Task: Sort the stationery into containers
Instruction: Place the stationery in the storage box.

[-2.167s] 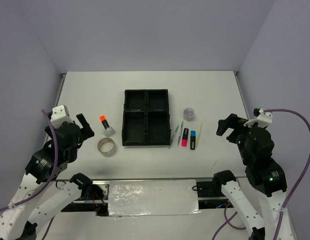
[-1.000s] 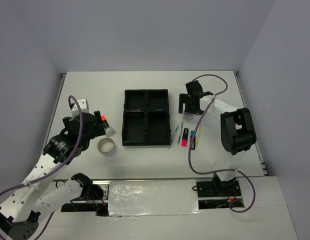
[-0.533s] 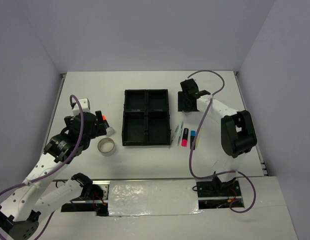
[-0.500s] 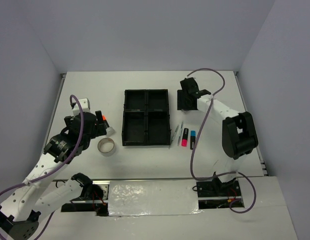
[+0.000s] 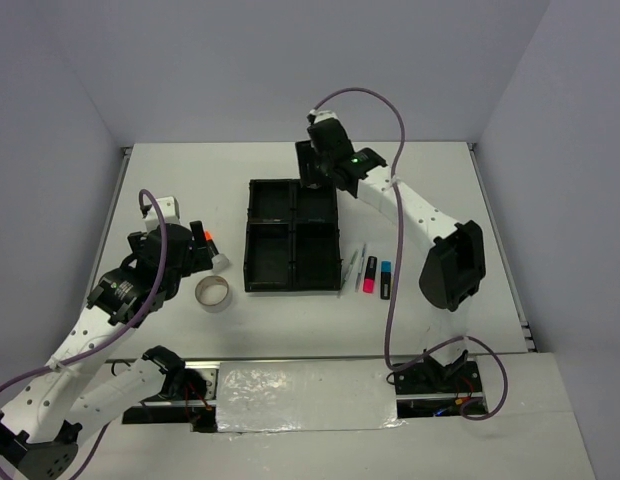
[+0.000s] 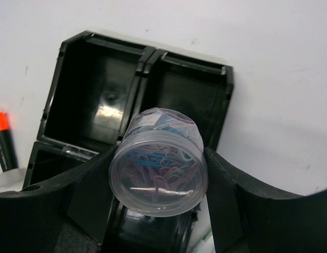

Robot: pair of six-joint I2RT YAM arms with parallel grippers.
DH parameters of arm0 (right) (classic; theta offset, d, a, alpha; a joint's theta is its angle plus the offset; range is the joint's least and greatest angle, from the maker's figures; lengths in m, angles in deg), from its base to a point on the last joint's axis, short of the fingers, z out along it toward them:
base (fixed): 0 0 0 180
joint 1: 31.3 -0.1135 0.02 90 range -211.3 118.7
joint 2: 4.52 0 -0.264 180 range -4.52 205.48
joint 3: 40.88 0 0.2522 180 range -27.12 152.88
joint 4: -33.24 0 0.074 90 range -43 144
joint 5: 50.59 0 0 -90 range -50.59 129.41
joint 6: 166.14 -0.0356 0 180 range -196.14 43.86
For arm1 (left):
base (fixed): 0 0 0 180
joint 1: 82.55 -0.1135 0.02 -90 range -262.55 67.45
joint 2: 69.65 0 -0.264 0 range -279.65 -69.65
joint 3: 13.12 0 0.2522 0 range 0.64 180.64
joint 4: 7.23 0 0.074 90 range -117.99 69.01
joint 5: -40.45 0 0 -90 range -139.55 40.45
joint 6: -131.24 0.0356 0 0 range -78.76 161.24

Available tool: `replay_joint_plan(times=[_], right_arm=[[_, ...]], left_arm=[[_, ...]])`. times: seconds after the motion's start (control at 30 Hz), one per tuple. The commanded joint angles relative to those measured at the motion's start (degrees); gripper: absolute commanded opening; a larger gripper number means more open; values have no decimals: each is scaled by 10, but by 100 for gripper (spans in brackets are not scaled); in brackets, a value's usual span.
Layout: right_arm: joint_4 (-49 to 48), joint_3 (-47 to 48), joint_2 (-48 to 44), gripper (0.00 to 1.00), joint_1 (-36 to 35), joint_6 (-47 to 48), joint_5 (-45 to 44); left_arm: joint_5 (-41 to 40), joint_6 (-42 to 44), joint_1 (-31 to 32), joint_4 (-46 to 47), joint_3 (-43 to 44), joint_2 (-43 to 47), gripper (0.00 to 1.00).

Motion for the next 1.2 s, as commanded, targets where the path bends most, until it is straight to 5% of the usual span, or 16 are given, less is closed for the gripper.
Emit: replay_joint_plan(times=[0.0,0.17,0.37,0.7,0.93,1.0,1.17], right_arm=[[55,56,18,46,-23,-1,-26],[97,17,-11,47,-55,-48,-55],[17,-173,-108,52,-91,-87,-42],[-31,-268,-119,57,-102,-97,-4],[-34,-240,-96,77,-103,-88,4],[-30,-233,-97,97,-103,-87,7],[-15,-219,-105,100,-103,-83,-1]], left_arm=[[1,13,-4,17,-4,2,99],[6,14,-4,21,-5,6,99],[12,20,-4,23,-5,4,99],[14,20,-11,24,-4,3,99],[15,20,-12,22,-3,-4,99],[15,19,-12,23,-4,-5,99],[14,18,-14,21,-3,-8,99]])
